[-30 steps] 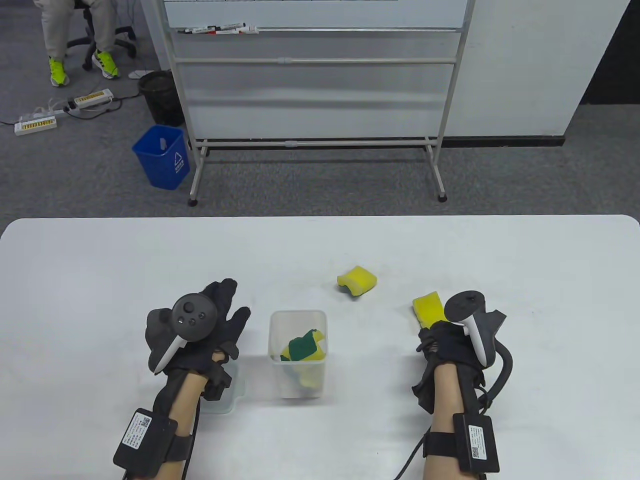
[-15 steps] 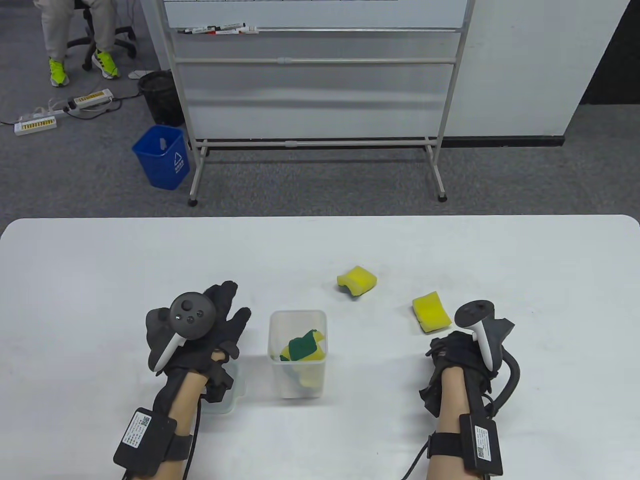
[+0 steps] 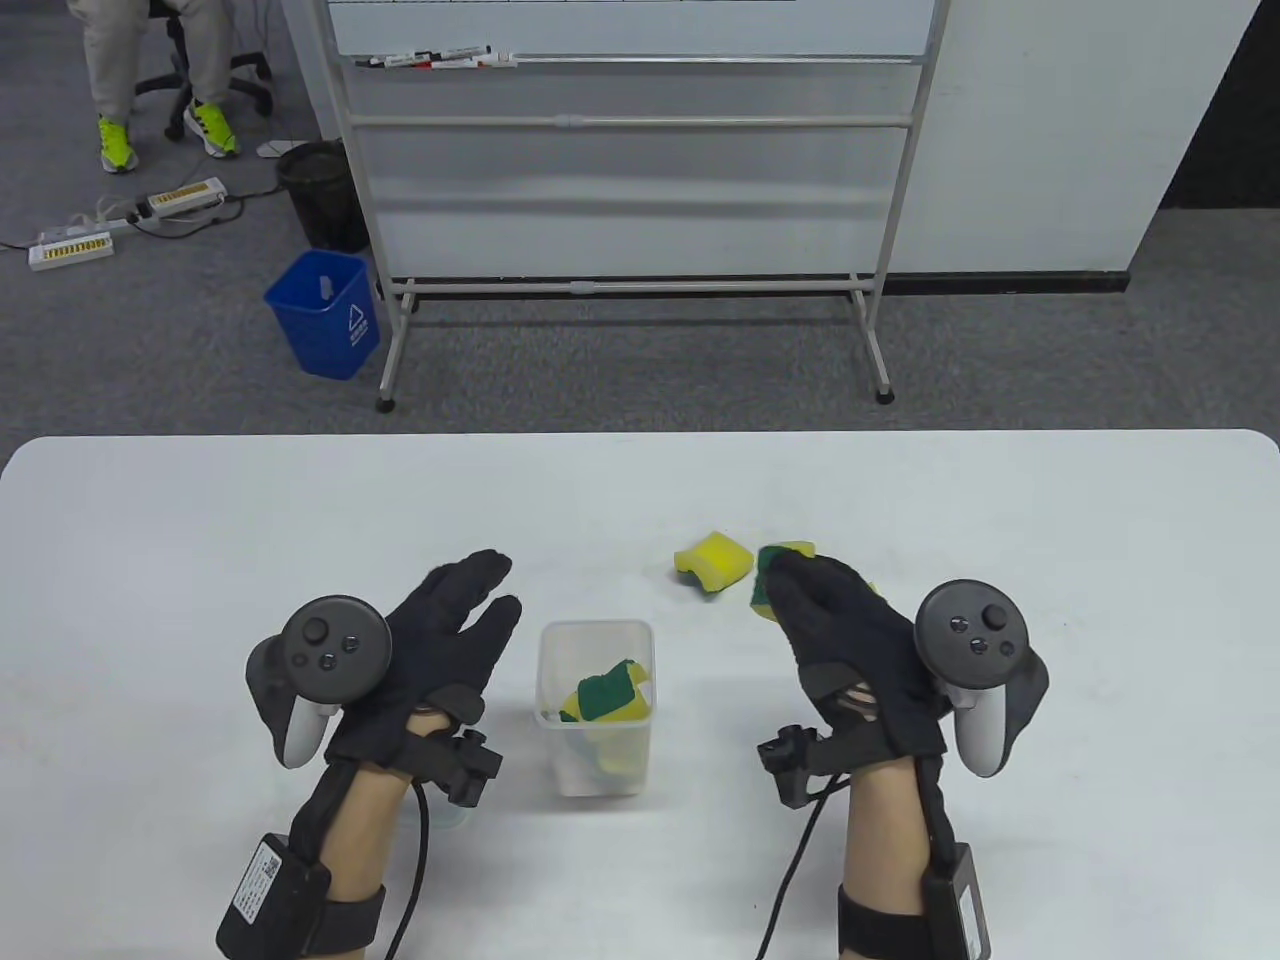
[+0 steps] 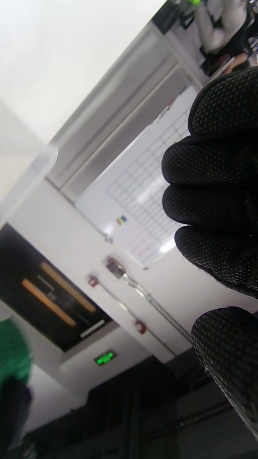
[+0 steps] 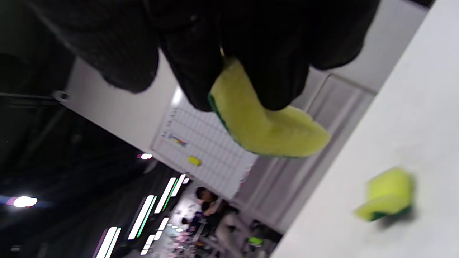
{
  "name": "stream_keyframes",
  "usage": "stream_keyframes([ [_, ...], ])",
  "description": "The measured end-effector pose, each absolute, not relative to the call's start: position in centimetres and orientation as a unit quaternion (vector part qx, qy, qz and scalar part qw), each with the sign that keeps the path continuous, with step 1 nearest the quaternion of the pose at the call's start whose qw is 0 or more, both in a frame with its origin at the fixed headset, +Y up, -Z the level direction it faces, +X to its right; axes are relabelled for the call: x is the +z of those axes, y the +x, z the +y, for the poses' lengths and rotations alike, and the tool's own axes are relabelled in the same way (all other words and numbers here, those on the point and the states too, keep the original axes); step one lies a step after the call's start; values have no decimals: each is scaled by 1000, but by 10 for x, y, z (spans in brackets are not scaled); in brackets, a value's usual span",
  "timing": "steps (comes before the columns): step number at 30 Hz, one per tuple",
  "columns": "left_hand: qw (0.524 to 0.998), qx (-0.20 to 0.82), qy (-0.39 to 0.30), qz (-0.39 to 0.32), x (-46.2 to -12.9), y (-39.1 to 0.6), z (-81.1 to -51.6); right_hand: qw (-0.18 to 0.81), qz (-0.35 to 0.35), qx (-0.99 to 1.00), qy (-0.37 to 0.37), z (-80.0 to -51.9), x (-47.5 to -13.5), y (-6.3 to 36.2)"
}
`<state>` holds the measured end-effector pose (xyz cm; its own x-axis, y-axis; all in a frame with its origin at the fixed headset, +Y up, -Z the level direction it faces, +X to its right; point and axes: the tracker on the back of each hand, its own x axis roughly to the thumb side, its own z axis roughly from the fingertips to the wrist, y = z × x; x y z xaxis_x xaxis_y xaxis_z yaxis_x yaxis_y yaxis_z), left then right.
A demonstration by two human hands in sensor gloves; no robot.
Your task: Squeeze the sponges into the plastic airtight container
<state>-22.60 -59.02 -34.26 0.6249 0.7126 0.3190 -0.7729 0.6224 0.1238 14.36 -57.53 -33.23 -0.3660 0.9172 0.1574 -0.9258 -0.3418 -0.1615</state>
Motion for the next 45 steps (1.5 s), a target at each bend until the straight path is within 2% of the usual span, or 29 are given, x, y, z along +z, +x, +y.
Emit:
stream_keyframes([
  [6, 869, 456, 76, -175, -333, -208, -584, 590, -123, 787, 129, -573, -327, 83],
  [11, 839, 511, 10, -189, -338, -199, -595, 612, -79, 759, 208, -583, -323, 41],
  [14, 826, 537, 15, -170, -342, -203, -601, 623, -73, 746, 222, -589, -325, 35],
  [20, 798, 585, 23, -140, -351, -209, -613, 674, -9, 692, 257, -599, -332, 32],
  [26, 787, 600, 24, -139, -356, -210, -618, 653, -34, 716, 245, -600, -335, 36],
  [29, 799, 581, 34, -151, -357, -208, -616, 622, -94, 748, 213, -597, -335, 44],
  [35, 834, 519, 64, -174, -355, -210, -607, 571, -156, 786, 178, -594, -333, 56],
  [40, 883, 407, 99, -212, -347, -199, -594, 479, -94, 843, 224, -593, -335, 48],
  [45, 893, 359, 113, -247, -342, -188, -590, 434, -66, 866, 241, -594, -337, 41],
])
